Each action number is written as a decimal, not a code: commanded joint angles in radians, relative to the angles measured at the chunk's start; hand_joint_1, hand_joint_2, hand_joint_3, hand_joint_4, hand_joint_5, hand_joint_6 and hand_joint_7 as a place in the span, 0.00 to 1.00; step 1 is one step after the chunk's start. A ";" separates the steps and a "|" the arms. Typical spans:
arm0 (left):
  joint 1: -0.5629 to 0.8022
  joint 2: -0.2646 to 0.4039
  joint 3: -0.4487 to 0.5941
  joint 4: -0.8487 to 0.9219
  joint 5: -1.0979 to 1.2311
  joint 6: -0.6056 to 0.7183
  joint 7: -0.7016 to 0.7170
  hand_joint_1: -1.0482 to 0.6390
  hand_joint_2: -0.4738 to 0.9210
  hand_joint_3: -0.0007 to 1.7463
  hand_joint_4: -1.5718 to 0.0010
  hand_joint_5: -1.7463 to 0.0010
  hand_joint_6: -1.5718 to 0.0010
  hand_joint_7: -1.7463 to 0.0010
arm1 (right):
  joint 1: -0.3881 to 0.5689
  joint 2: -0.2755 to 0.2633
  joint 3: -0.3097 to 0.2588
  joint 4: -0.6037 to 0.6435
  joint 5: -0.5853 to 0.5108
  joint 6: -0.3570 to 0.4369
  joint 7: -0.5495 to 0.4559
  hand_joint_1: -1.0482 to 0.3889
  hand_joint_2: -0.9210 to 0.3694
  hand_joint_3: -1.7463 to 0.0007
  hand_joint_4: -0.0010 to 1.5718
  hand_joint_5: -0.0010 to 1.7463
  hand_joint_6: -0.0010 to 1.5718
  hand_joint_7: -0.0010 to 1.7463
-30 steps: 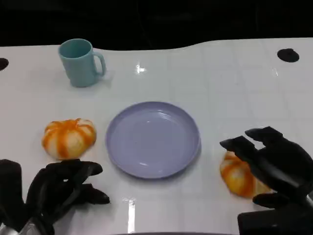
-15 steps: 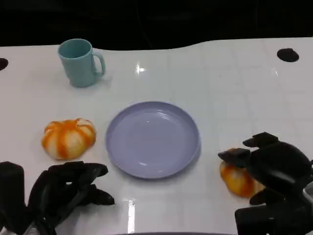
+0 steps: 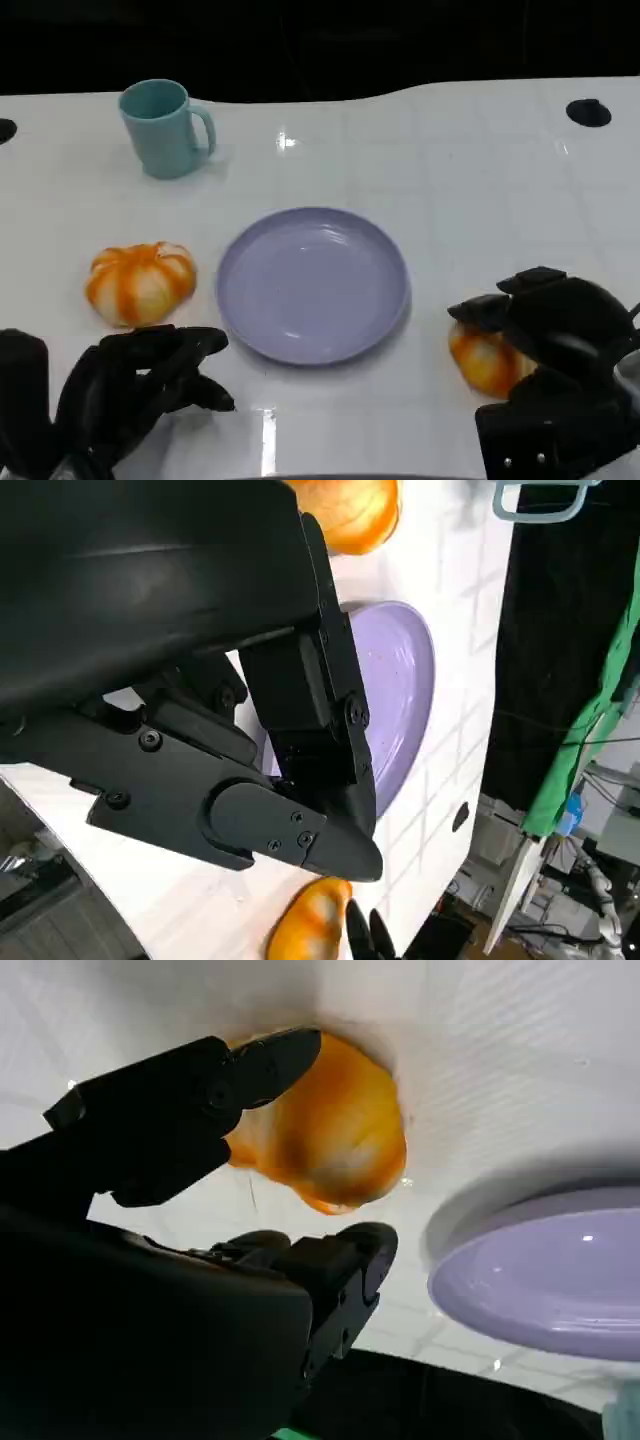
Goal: Grasp the bread from the table and place it into the plate.
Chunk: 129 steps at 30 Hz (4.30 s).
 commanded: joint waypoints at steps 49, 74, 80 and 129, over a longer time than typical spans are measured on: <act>0.072 0.000 -0.032 -0.181 -0.027 0.101 0.075 0.34 1.00 0.17 0.57 0.12 0.18 1.00 | -0.187 0.081 -0.056 0.237 0.279 -0.329 -0.438 0.70 0.57 0.15 0.64 1.00 0.51 0.98; 0.056 0.004 -0.027 -0.178 -0.033 0.125 0.080 0.35 1.00 0.19 0.56 0.12 0.18 0.99 | -0.603 0.308 0.069 0.838 0.292 -0.479 -0.388 0.66 0.50 0.23 0.61 1.00 0.47 0.99; 0.064 0.009 -0.036 -0.196 -0.024 0.129 0.083 0.35 1.00 0.19 0.57 0.11 0.18 0.99 | -0.616 0.329 0.072 0.859 0.305 -0.490 -0.367 0.65 0.49 0.24 0.60 1.00 0.47 0.98; 0.107 -0.017 -0.063 -0.265 -0.036 0.143 0.112 0.36 1.00 0.20 0.59 0.09 0.50 0.46 | -0.145 0.080 -0.063 0.128 0.469 -0.433 -0.005 0.44 0.00 0.95 0.40 0.23 0.41 0.07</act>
